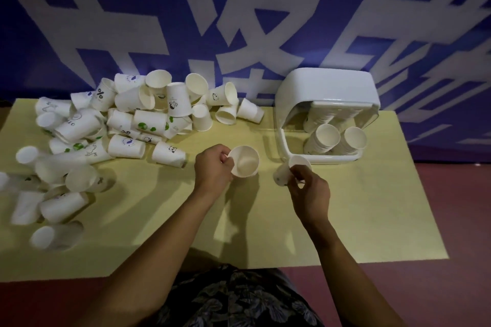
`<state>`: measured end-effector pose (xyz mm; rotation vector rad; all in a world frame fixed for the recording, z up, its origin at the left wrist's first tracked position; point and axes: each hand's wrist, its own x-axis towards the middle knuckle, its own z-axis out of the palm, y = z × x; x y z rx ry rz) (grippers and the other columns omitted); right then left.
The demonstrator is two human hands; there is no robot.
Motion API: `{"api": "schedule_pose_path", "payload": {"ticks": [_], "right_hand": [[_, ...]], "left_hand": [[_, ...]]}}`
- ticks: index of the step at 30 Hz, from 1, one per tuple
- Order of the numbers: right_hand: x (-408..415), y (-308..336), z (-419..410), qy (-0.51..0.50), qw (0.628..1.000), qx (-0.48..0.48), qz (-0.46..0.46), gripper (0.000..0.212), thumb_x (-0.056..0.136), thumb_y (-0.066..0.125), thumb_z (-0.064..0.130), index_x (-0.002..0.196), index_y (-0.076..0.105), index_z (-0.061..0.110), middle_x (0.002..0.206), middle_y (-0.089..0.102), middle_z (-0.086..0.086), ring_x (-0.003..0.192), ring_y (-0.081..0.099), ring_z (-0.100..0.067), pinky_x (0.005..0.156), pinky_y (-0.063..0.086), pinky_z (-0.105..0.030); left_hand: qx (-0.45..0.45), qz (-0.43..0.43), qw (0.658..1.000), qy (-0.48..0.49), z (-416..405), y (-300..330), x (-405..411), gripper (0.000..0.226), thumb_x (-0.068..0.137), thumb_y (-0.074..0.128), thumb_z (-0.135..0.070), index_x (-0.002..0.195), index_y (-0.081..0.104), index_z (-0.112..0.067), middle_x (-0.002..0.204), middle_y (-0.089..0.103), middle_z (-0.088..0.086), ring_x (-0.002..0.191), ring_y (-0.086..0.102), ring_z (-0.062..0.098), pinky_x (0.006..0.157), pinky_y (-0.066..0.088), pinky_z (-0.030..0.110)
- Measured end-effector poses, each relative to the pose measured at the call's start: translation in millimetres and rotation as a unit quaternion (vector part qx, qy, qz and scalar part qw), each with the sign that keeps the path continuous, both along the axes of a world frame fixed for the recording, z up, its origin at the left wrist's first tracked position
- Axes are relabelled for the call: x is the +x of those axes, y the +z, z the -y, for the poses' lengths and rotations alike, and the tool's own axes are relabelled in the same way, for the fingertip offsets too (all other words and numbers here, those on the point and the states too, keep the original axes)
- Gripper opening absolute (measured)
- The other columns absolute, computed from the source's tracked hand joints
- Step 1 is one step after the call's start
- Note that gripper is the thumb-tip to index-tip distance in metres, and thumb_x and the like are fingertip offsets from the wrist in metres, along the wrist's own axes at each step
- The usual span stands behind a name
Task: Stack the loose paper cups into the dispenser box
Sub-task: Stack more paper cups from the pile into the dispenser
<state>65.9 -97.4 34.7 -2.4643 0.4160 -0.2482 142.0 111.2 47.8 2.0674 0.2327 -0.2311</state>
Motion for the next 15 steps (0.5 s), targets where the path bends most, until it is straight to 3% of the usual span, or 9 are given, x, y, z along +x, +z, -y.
{"api": "schedule_pose_path", "payload": {"ticks": [4,7,15], "right_hand": [[12,15,59,-0.029,0.999,-0.008,0.044,0.011,0.081,0.070,0.008,0.083,0.066,0.018,0.072,0.066,0.002,0.062,0.057,-0.018,0.053,0.037,-0.022],[22,24,106,-0.037,0.996,-0.039,0.078,0.012,0.081,0.070,0.007,0.079,0.063,0.016,0.067,0.062,-0.001,0.057,0.053,-0.024,0.051,0.037,-0.026],[52,26,196,-0.028,0.992,-0.085,0.094,0.015,0.080,0.069,0.005,0.093,0.066,0.013,0.074,0.068,-0.008,0.067,0.058,-0.031,0.065,0.046,-0.032]], "left_hand": [[-0.041,0.018,0.999,-0.013,70,24,19,0.011,0.085,0.060,-0.007,0.078,0.067,-0.012,0.072,0.063,0.001,0.054,0.065,0.025,0.044,0.052,0.029],[-0.062,0.020,0.998,-0.012,123,39,32,0.010,0.087,0.061,-0.007,0.086,0.070,-0.011,0.076,0.066,0.000,0.057,0.066,0.020,0.044,0.050,0.022],[-0.108,-0.034,0.993,0.035,224,39,58,0.014,0.082,0.058,0.001,0.078,0.064,-0.011,0.064,0.066,0.005,0.050,0.067,0.025,0.062,0.060,0.042]]}}
